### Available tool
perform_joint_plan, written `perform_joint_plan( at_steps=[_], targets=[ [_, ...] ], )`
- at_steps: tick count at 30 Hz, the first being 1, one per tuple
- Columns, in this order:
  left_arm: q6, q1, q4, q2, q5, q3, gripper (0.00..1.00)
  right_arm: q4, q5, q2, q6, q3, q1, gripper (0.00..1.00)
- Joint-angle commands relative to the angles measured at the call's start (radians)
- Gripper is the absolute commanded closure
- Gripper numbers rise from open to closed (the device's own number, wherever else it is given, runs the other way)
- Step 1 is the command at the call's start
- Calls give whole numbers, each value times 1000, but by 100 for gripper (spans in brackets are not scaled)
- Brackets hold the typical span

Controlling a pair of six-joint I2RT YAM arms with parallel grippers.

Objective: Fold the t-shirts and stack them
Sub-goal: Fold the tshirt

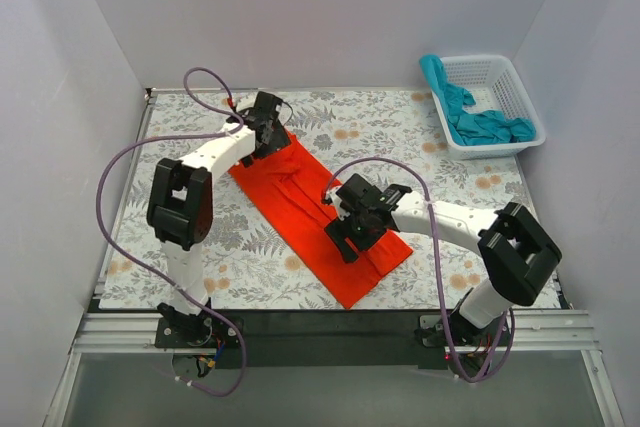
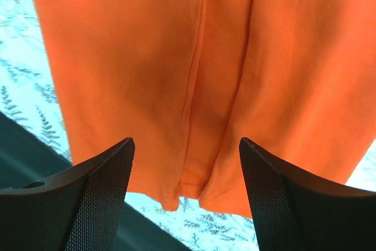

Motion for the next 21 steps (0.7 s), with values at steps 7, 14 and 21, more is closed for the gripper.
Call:
perform_joint_plan(
  at_steps=[7, 14, 21],
  targets=[
    [-10, -14, -34, 180, -21, 66, 22, 76, -1, 44, 3, -82, 8, 21],
    [33, -52, -59, 364, -9, 203, 26, 112, -65, 61, 155, -115, 80, 21],
    [151, -109, -73, 571, 20, 493, 24, 169, -103, 129, 284, -76, 131, 22]
  ],
)
